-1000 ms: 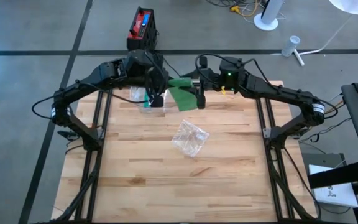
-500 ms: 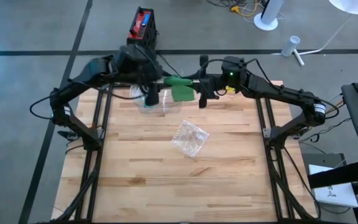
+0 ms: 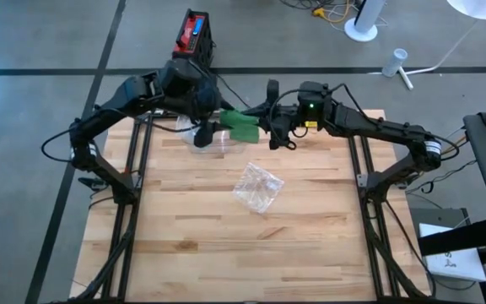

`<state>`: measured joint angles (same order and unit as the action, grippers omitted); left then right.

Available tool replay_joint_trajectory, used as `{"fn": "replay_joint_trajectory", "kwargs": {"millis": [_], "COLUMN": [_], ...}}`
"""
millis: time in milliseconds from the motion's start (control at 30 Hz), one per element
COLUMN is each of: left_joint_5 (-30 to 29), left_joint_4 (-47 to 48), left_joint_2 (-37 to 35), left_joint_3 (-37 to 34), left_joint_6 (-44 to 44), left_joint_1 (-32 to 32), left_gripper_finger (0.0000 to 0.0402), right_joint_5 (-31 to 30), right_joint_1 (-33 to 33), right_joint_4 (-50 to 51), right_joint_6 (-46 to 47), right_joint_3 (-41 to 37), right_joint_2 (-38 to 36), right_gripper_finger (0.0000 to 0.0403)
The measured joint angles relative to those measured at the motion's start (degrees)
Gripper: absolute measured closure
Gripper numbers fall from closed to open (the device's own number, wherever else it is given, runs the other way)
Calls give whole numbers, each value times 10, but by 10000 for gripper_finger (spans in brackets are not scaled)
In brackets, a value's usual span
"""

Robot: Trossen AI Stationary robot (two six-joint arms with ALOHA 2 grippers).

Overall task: Roll bandage
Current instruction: Roll the green bandage

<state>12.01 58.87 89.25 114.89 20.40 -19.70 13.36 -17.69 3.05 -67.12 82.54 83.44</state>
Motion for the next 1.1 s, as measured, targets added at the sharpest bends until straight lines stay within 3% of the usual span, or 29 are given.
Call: {"fn": "replay_joint_trajectory", "kwargs": {"millis": [433, 567, 733, 967, 1100], "left_joint_5": [-8, -17, -69, -99, -104], "left_joint_4": [-24, -24, -25, -25, -36], "left_joint_2": [1, 1, 1, 1, 6], "left_joint_3": [-21, -21, -21, -22, -22], "left_joint_6": [16, 16, 32, 72, 97], "left_joint_1": [-1, -1, 1, 1, 12], "left_gripper_finger": [196, 247, 359, 353, 354], "right_joint_5": [-14, -17, -24, 3, 11], "right_joint_1": [0, 0, -1, -3, -8], "right_joint_4": [-8, -12, -11, -22, -24], "right_joint_6": [-22, -10, 137, 429, 494], "right_joint_3": [0, 0, 0, 1, 1], "right_joint_2": [3, 4, 4, -4, 4], "right_gripper_finger": [364, 353, 268, 159, 124]}}
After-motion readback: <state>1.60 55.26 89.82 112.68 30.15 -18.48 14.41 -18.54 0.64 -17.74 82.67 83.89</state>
